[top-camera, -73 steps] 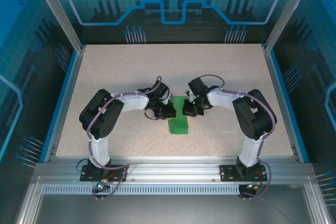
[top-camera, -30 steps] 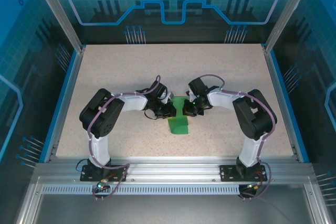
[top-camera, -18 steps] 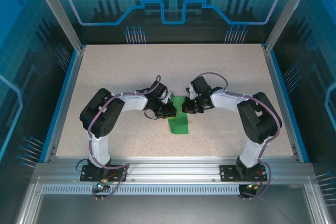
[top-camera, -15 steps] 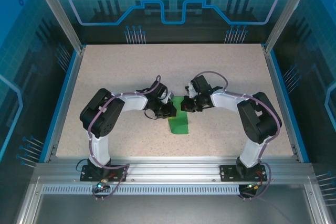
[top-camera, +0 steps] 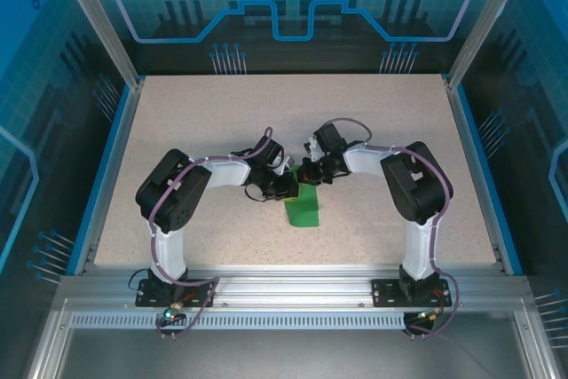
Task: Fold a paper plane with a square sheet of paper (fold left side to right side)
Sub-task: Hold the square sheet of paper at the center of the table, then first fold the square sheet of paper in half at the center of the table.
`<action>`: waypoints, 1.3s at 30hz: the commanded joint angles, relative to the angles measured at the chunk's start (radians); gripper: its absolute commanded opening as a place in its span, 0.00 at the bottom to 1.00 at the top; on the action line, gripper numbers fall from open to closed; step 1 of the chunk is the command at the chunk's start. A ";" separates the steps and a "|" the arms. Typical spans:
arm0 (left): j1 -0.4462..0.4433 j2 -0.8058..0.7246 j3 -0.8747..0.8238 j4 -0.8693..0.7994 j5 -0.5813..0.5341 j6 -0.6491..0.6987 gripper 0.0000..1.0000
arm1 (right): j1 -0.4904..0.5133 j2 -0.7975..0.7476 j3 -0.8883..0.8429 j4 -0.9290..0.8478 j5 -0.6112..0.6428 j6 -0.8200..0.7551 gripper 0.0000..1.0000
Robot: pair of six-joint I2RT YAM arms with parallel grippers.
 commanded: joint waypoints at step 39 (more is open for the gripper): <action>-0.138 -0.201 -0.277 -0.079 0.016 0.025 0.14 | -0.028 0.100 0.041 -0.176 0.070 -0.005 0.00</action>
